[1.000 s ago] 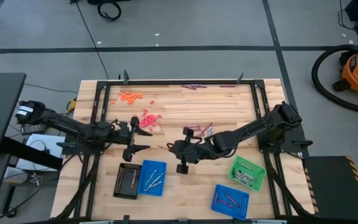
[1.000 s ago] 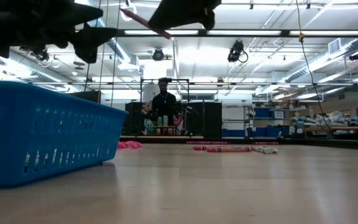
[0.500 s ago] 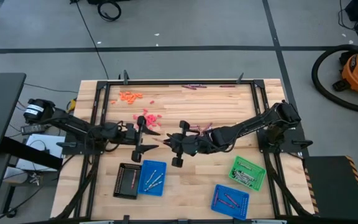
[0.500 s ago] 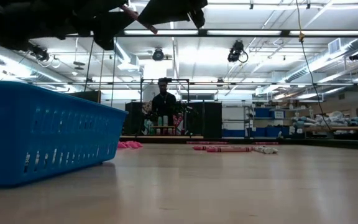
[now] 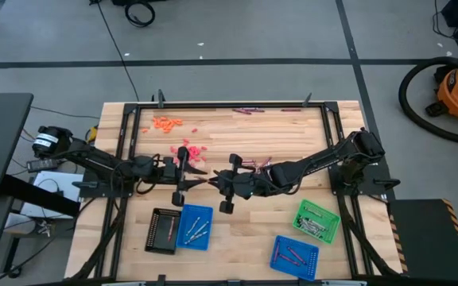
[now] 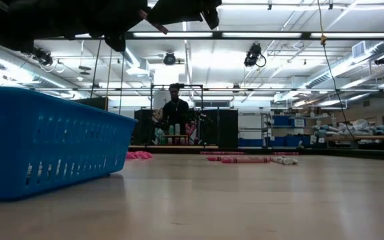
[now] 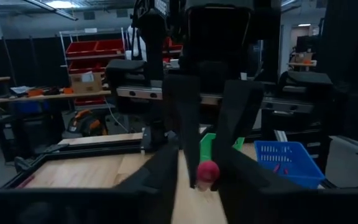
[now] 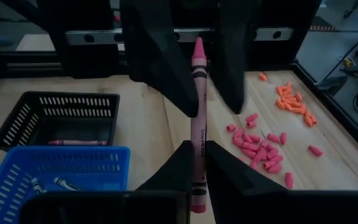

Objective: Sort crayons
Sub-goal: Put the pink crayon into the black bin

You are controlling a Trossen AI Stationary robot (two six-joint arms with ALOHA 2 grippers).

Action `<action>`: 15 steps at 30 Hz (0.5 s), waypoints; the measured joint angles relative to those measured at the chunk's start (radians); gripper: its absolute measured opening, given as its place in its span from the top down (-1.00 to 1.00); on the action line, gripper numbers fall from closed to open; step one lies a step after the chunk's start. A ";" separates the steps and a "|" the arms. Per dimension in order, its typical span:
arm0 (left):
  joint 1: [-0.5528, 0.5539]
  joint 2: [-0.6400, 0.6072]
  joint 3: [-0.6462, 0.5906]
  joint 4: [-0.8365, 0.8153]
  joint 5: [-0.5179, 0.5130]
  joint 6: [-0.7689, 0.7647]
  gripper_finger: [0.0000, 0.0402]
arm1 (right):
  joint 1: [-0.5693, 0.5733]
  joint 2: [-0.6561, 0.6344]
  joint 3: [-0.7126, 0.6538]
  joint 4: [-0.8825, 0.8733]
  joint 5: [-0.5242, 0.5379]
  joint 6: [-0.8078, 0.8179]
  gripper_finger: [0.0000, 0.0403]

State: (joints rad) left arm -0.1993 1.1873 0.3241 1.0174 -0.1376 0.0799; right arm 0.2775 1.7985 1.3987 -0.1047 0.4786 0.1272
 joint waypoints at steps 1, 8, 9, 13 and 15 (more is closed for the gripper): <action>0.000 0.000 0.000 -0.003 0.000 -0.004 0.59 | 0.000 0.000 0.000 0.000 0.000 0.000 0.78; 0.000 -0.001 0.000 -0.037 0.000 -0.029 0.89 | 0.002 -0.002 0.000 -0.007 -0.007 0.005 0.59; 0.000 -0.004 0.000 -0.051 0.000 -0.037 0.88 | 0.004 -0.008 0.000 -0.028 -0.008 0.004 0.54; -0.004 -0.074 -0.001 -0.204 0.016 -0.105 0.85 | 0.024 -0.051 0.000 -0.092 -0.007 0.013 0.37; -0.013 -0.123 0.001 -0.319 0.051 -0.171 0.86 | 0.036 -0.066 0.002 -0.139 0.000 0.032 0.32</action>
State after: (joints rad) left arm -0.2124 1.0645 0.3255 0.6987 -0.0863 -0.0913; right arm 0.3133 1.7327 1.4006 -0.2440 0.4783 0.1588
